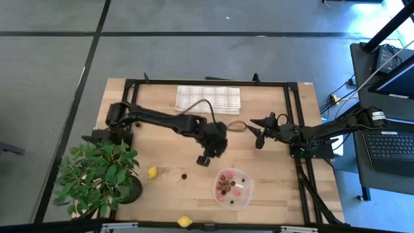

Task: Pick and placing Produce into tupperware
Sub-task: Put the dark purple blackberry into the transparent bin

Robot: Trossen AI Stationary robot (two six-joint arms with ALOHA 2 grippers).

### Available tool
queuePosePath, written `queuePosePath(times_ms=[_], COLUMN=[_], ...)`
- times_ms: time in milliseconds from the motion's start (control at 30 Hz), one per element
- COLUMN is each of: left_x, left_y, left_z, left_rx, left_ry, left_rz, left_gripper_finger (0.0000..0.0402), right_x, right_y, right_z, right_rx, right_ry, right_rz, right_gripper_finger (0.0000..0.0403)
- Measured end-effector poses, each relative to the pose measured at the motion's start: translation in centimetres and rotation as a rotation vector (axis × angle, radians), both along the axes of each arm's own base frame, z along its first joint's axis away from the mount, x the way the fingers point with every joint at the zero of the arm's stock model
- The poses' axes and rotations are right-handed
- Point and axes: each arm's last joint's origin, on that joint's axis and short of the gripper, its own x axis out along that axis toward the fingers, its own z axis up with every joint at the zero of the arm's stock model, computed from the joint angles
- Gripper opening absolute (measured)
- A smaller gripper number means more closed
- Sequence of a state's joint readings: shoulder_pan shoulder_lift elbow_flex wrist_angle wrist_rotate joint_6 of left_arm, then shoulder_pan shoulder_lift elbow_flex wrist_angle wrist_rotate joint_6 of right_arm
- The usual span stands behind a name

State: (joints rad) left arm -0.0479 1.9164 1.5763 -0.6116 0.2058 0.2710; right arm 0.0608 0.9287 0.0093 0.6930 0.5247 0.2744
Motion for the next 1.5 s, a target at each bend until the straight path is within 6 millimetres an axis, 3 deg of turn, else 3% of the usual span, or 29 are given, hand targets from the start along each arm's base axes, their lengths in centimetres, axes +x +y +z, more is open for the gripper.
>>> queuePosePath(times_ms=[367, 567, 933, 1500], left_x=[3.9, 5.4, 6.3, 6.4], left_y=[-7.1, -9.8, -10.4, -10.0], left_z=[-2.6, -3.9, -7.2, -7.3], left_rx=[-0.015, 0.005, 0.02, 0.062], left_ry=[-0.021, -0.056, -0.019, -0.018], left_rz=[-0.251, -0.342, -0.334, -0.301], left_gripper_finger=[0.0097, 0.0098, 0.0098, 0.011], right_x=[0.0, 0.0, 0.0, 0.0], right_y=[0.0, 0.0, 0.0, 0.0], right_z=[0.0, 0.0, 0.0, -0.1], right_rx=[-0.014, -0.009, 0.005, 0.005], right_ry=[0.006, 0.005, -0.001, 0.004], right_rz=[0.003, 0.002, 0.0, 0.0], right_gripper_finger=[0.0182, 0.0182, 0.0182, 0.0182])
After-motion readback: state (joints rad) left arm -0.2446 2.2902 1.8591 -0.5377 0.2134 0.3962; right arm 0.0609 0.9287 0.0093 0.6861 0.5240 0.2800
